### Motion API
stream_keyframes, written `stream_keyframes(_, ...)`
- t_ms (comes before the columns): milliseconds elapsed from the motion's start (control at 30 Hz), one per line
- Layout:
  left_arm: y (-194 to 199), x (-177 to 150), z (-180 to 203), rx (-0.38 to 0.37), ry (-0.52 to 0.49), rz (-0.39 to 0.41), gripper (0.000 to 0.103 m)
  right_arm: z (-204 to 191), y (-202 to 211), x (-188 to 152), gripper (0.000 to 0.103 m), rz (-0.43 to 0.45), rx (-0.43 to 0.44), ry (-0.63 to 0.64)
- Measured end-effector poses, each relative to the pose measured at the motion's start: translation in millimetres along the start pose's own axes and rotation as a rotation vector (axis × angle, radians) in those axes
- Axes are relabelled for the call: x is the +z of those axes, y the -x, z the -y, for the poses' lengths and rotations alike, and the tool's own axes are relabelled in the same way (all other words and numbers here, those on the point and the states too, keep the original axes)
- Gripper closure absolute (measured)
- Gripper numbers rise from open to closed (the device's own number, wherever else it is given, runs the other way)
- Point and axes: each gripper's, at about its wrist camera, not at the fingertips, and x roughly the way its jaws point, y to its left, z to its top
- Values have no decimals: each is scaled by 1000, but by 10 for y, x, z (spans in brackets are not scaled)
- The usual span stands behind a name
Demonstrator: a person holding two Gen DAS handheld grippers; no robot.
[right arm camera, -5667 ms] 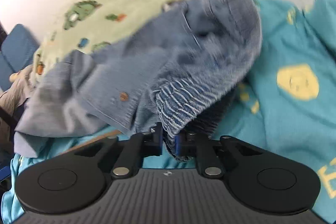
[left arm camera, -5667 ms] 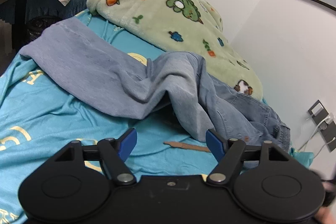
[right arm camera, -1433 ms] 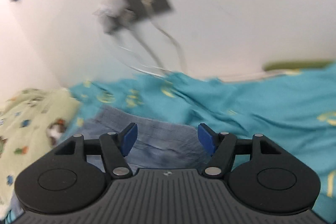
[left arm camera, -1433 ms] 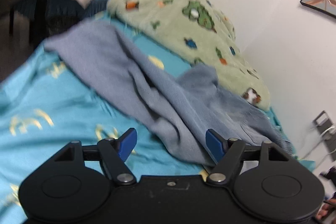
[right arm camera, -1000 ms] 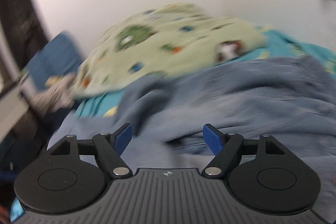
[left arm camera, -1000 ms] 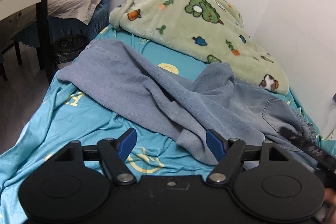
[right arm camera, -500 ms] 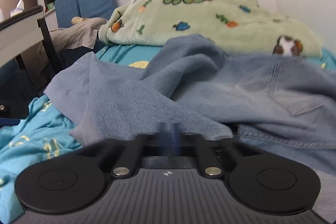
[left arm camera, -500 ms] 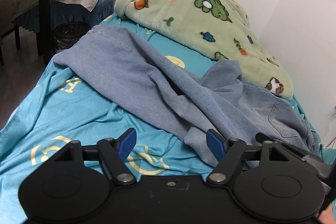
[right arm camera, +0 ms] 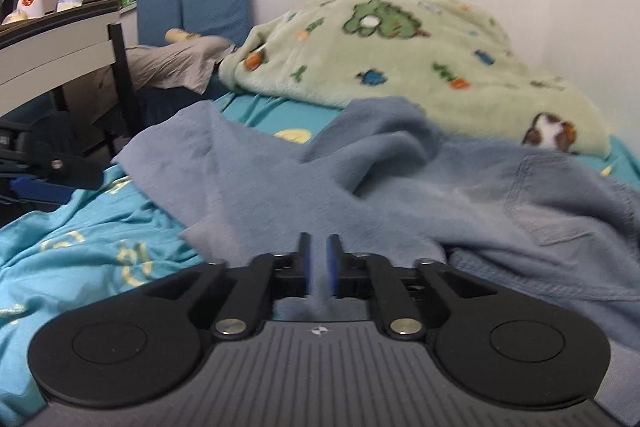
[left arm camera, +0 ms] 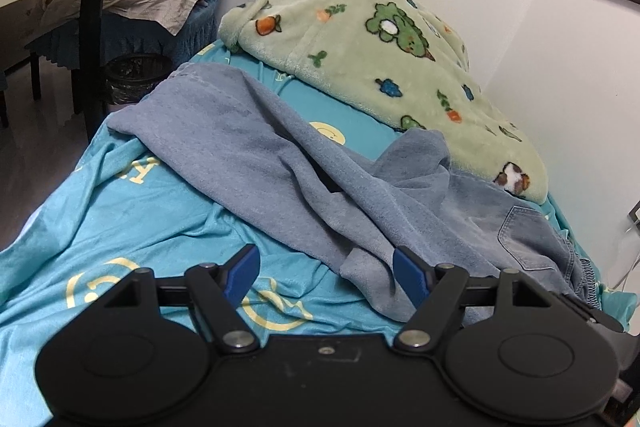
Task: Fold clothes
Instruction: 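Lower the waistband with the right gripper and smooth the jeans flat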
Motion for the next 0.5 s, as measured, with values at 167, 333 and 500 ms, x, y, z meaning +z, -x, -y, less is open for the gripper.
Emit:
stream_keyframes(167, -51, -21, 24, -14, 4, -13, 32, 350, -177, -61, 32, -46, -23, -177)
stream_keyframes(333, -145, -17, 20, -37, 29, -21, 32, 486, -463, -227, 31, -127, 65, -283)
stream_keyframes(500, -274, -7, -39, -64, 87, -46, 32, 426, -524, -196, 26, -88, 175, -279)
